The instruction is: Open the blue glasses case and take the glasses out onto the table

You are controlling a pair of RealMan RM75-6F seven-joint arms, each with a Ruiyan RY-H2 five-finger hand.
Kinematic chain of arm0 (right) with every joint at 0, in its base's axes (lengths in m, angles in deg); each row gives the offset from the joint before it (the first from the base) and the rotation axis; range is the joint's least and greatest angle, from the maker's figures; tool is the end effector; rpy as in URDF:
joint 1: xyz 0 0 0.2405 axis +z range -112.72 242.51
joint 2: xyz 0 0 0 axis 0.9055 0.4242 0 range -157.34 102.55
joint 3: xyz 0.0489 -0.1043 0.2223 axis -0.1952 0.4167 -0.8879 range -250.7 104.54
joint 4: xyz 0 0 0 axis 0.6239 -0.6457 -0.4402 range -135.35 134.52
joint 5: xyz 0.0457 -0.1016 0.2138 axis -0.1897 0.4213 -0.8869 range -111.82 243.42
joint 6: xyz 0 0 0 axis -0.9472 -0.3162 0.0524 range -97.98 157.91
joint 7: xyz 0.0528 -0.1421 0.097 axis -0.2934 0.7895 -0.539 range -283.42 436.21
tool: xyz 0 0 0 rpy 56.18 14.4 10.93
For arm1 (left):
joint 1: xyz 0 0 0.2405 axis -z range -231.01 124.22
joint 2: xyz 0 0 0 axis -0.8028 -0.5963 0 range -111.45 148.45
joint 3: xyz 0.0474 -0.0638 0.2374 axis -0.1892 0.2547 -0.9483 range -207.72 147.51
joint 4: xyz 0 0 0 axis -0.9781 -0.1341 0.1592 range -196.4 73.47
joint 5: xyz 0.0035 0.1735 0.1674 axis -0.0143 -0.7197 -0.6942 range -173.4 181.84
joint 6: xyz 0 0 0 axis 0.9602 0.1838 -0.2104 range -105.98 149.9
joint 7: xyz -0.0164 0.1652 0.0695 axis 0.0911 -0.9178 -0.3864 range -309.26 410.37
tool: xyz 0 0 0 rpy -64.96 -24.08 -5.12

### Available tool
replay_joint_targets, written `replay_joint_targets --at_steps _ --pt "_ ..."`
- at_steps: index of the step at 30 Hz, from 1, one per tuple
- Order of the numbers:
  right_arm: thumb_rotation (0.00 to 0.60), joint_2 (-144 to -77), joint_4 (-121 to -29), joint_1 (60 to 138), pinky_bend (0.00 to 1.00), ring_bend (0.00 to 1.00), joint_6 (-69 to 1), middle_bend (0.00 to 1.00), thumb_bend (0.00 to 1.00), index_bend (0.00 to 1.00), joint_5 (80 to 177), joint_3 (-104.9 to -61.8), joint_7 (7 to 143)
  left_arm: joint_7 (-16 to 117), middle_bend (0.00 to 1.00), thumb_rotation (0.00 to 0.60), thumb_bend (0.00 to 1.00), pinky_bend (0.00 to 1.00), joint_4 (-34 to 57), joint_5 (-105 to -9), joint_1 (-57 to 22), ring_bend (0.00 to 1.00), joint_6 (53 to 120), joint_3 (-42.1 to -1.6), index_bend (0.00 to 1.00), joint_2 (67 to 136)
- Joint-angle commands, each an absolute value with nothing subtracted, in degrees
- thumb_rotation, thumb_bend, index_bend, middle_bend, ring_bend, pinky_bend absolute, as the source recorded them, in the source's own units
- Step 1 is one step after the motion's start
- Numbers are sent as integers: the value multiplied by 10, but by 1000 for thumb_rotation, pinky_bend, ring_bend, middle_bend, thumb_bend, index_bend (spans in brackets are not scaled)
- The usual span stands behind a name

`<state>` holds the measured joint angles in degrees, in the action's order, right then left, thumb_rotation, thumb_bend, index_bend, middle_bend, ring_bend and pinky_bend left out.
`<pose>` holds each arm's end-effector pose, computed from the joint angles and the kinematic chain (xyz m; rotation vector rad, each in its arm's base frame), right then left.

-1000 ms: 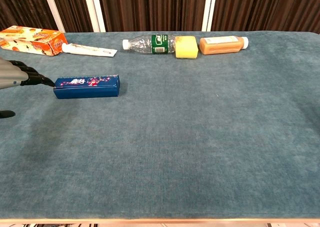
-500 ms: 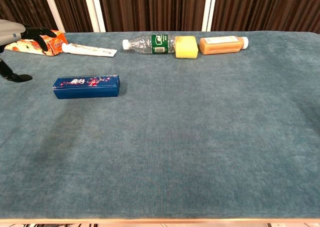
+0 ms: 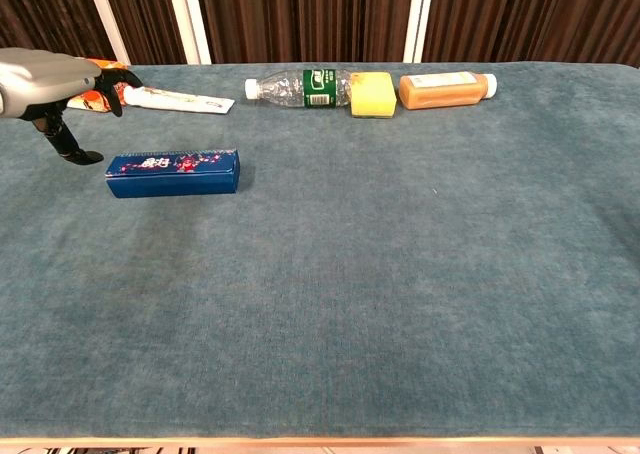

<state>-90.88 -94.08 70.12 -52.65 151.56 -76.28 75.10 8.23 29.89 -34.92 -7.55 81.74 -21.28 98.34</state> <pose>-0.3153 -0.2221 0.1232 1.3952 -0.9558 0.9155 -0.1813 0.3997 -0.0059 -1.7203 -0.8487 -0.5378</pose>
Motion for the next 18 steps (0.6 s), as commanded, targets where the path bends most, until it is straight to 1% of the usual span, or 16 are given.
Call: replay_joint_targets --at_steps 1,9,18 --pt "600 -909 -941 701 213 0 -527 0 210 0 1516 -763 751 76 231 600 294 29 288 -334 -68 0 812 -212 26 994" --pt "600 -908 -943 702 213 0 -524 0 211 0 1513 -763 750 71 248 600 347 29 262 -318 -56 0 801 -216 30 1013" --pt "600 -908 -944 702 213 0 -522 0 211 0 1512 -763 749 72 258 600 349 29 240 -308 -48 0 793 -220 32 1032"
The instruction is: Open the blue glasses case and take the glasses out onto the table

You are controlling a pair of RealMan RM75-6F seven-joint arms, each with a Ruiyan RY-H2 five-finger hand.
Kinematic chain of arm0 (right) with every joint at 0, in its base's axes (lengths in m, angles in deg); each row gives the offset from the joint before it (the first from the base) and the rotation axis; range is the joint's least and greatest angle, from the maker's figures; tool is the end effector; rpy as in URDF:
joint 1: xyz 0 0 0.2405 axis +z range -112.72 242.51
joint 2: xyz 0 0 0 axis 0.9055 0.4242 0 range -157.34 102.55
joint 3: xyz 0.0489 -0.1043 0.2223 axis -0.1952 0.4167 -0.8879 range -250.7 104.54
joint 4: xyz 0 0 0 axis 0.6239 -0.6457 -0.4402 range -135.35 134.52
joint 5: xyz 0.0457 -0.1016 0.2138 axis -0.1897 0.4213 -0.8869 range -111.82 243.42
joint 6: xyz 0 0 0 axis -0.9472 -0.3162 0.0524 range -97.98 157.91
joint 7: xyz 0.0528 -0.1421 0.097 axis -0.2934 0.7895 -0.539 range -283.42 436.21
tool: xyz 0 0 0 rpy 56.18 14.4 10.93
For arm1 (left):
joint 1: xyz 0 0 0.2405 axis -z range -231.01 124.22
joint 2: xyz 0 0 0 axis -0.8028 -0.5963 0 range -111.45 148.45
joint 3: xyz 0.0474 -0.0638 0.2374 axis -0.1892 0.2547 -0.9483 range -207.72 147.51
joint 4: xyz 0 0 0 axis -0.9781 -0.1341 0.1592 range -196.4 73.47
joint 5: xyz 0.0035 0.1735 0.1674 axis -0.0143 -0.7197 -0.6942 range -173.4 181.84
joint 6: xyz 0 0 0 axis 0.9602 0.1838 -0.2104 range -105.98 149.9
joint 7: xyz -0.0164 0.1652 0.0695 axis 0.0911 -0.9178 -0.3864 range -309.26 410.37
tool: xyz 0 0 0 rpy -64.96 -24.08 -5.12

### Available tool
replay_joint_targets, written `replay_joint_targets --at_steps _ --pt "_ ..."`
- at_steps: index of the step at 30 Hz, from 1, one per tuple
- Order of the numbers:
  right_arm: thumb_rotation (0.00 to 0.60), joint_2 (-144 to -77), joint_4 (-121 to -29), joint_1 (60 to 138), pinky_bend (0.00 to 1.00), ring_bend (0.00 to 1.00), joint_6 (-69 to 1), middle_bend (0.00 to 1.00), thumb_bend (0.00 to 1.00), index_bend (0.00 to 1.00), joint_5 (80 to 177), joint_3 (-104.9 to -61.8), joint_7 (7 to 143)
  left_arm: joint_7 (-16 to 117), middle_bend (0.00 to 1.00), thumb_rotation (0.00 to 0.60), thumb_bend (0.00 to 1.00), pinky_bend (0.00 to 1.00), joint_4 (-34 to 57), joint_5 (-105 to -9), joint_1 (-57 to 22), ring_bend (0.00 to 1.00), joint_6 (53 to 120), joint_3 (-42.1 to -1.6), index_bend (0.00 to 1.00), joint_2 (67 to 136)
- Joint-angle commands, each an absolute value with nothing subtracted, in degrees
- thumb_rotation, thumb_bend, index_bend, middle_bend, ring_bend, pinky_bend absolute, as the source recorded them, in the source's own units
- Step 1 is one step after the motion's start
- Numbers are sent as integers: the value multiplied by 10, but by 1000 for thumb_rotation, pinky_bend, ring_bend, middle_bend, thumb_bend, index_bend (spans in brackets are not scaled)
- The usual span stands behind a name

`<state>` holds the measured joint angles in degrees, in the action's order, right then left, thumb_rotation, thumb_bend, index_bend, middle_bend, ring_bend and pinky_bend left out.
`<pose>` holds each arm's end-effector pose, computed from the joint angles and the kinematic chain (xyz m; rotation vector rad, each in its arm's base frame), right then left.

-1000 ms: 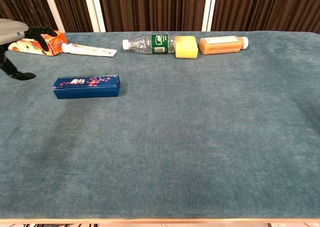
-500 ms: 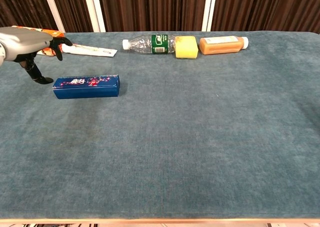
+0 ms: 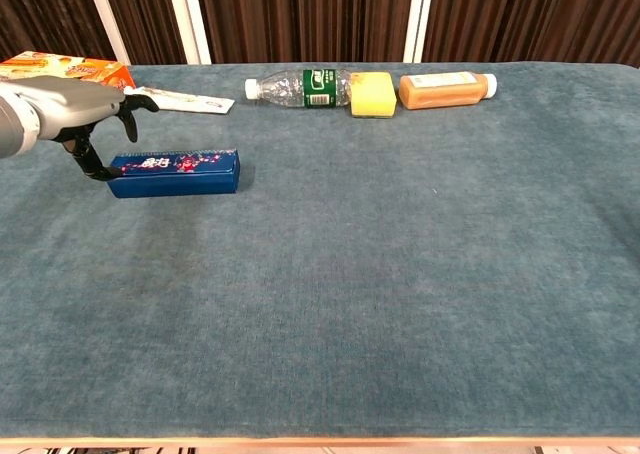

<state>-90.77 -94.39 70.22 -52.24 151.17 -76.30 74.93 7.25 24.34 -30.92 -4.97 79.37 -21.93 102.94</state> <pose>-0.3154 -0.2226 0.1226 1.3922 -0.9678 0.9142 -0.1839 0.4079 -0.0317 -1.7396 -0.8798 -0.4897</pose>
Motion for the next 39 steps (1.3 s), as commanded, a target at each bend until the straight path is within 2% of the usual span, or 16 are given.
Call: replay_joint_targets --at_steps 1,39 --pt "600 -908 -944 702 213 0 -522 0 211 0 1511 -763 749 73 258 600 349 29 237 -308 -47 0 792 -220 33 1035" --pt "600 -908 -945 703 213 0 -521 0 213 0 1509 -764 750 91 277 600 382 33 201 -293 -33 0 775 -223 50 1061"
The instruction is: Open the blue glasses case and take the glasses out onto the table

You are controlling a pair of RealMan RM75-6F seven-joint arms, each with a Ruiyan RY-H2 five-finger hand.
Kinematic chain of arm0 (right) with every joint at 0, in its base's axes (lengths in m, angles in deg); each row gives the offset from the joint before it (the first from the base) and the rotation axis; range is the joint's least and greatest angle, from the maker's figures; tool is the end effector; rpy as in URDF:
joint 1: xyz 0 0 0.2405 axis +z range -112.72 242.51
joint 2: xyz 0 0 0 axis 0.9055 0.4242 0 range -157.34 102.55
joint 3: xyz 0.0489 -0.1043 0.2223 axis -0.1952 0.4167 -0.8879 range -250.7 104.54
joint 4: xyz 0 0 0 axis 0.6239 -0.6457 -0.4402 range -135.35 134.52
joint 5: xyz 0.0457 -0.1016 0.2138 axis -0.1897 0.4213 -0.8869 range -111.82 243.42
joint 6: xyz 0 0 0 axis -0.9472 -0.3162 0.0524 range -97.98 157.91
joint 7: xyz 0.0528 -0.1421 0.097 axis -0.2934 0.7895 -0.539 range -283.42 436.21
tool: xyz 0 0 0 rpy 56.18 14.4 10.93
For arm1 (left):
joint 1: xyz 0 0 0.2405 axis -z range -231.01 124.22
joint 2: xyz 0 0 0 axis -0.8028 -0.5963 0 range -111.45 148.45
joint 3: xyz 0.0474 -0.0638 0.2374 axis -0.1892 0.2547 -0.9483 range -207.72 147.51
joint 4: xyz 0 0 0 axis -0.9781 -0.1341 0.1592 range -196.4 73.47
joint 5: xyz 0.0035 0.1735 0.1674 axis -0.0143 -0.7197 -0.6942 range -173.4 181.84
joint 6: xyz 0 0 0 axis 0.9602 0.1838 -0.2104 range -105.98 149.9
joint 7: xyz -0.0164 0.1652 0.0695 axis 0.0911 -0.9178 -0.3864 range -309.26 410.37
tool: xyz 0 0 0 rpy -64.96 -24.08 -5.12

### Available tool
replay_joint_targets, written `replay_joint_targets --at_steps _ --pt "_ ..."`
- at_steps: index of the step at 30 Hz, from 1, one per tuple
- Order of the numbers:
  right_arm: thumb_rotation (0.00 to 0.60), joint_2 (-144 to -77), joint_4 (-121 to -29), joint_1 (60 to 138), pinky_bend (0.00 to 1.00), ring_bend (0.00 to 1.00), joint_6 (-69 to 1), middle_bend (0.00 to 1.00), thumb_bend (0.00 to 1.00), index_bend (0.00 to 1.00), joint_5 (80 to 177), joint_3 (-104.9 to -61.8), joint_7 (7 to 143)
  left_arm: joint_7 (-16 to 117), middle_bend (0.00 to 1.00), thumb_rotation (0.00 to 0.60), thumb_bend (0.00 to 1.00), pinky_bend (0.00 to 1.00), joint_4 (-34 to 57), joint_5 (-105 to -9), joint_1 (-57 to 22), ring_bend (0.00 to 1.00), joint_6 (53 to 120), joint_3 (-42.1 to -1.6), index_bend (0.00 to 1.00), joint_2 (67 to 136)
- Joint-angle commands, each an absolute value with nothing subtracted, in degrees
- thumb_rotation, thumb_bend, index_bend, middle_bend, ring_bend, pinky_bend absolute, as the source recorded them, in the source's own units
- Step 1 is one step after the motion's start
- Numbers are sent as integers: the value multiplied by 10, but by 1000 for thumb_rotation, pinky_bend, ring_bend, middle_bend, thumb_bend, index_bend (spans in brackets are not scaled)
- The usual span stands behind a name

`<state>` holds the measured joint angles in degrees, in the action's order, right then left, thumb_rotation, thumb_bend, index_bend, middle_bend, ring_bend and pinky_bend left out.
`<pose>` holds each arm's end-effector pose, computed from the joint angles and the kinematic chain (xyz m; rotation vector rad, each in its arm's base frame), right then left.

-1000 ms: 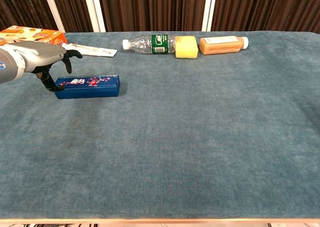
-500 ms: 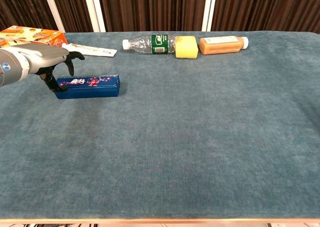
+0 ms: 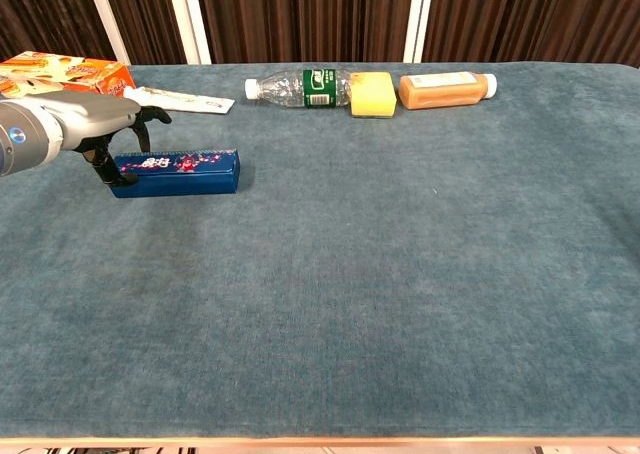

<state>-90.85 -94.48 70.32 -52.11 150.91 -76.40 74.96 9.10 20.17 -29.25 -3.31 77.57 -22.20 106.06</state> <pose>-0.3152 -0.2235 0.1221 1.3891 -0.9710 0.9150 -0.1833 0.4144 -0.0480 -1.7412 -0.9217 -0.4932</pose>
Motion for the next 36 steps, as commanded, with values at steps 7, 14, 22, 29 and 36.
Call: replay_joint_targets --at_steps 7,14,22,29,36 --pt "600 -909 -945 703 213 0 -521 0 213 0 1509 -764 750 97 308 600 469 45 197 -297 -34 7 777 -223 84 1065" --pt "600 -909 -945 703 213 0 -521 0 214 0 1508 -764 751 107 317 600 526 47 194 -305 -35 16 777 -221 102 1066" --pt "600 -909 -946 703 213 0 -520 0 214 0 1506 -765 751 108 313 600 528 47 188 -307 -34 16 775 -221 103 1068" --pt "600 -909 -946 703 213 0 -520 0 214 0 1505 -765 753 108 295 600 520 47 169 -309 -32 16 776 -220 102 1076" --pt "600 -909 -947 703 213 0 -520 0 214 0 1504 -765 754 113 287 600 506 46 136 -309 -28 16 770 -213 102 1088"
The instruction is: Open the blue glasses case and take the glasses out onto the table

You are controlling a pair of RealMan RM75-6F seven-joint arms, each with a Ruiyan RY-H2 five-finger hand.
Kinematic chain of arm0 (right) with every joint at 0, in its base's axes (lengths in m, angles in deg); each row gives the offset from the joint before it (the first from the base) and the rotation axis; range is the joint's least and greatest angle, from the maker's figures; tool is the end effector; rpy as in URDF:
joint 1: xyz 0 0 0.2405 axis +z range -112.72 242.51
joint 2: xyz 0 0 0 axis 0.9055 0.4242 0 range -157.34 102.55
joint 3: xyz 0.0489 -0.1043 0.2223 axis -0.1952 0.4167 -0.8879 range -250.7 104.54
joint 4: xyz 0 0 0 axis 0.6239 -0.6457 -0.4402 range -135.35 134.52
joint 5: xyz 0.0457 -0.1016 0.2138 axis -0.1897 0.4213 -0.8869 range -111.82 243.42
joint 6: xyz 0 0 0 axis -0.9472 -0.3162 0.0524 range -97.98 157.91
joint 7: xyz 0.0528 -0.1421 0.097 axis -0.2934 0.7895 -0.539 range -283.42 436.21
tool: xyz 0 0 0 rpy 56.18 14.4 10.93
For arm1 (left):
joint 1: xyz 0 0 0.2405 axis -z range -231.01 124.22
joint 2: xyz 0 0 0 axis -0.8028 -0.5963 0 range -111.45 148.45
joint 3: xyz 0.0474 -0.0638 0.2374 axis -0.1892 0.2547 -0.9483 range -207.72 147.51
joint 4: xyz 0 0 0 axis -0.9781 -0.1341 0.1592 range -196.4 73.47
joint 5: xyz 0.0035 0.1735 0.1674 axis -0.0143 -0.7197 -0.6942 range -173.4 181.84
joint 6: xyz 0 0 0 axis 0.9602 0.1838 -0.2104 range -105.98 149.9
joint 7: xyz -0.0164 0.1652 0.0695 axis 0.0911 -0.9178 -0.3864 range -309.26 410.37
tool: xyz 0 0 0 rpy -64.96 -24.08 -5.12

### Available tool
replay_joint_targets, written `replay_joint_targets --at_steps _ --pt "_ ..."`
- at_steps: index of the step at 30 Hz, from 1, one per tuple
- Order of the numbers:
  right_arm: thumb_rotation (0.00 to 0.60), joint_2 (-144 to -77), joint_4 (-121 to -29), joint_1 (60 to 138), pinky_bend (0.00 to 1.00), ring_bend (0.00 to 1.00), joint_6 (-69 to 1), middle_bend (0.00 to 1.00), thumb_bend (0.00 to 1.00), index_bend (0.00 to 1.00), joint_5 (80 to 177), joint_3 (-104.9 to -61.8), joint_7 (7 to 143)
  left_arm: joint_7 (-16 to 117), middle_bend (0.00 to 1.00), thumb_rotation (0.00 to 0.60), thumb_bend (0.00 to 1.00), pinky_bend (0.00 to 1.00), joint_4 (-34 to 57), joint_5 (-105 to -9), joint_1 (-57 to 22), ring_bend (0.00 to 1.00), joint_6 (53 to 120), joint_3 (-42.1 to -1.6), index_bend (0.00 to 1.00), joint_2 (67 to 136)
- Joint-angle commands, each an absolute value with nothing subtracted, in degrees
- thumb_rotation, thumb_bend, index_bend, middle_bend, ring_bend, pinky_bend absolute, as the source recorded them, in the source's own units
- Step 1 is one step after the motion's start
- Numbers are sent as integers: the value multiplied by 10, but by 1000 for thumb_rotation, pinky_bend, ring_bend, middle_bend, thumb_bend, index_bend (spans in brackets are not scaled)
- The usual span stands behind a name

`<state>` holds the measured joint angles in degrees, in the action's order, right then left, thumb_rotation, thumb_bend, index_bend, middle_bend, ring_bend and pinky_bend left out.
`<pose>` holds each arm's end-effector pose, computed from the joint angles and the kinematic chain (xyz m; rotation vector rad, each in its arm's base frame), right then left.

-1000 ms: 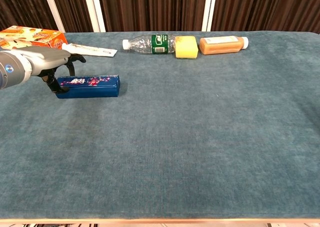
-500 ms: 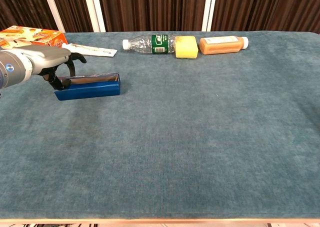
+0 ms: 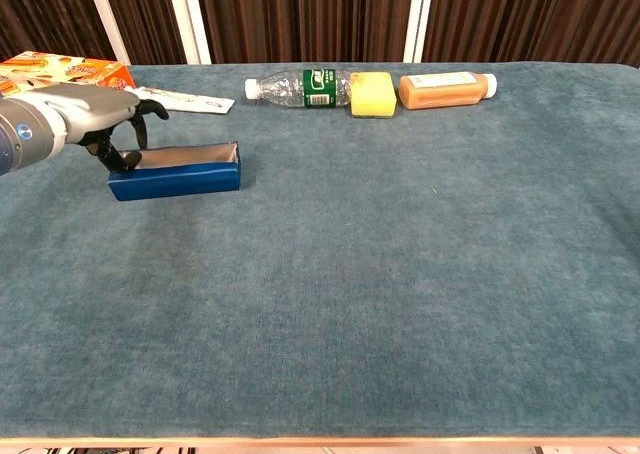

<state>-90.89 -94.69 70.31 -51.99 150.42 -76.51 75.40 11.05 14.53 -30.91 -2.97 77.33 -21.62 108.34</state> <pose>-0.3157 -0.2238 0.1220 1.3835 -0.9725 0.9085 -0.1883 0.4305 -0.0462 -1.7016 -0.8924 -0.5140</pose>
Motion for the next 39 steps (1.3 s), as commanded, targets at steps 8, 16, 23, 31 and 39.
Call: replay_joint_targets --at_steps 8,16,23,31,39 --pt "600 -908 -947 703 213 0 -519 0 214 0 1503 -765 752 119 282 600 485 46 75 -288 -16 16 756 -189 102 1107" --pt "600 -909 -947 703 213 0 -517 0 214 0 1497 -767 754 117 278 600 443 46 8 -273 -5 16 725 -182 102 1131" --pt "600 -909 -950 702 213 0 -516 0 214 0 1491 -769 755 125 260 600 388 47 -56 -264 1 16 705 -170 102 1157" --pt "600 -908 -950 701 212 0 -518 0 214 0 1490 -769 755 157 245 600 323 45 4 -300 -17 15 713 -166 102 1116" --pt "600 -909 -949 702 213 0 -517 0 214 0 1491 -769 755 168 251 600 291 92 141 -343 -46 20 739 -179 98 1031"
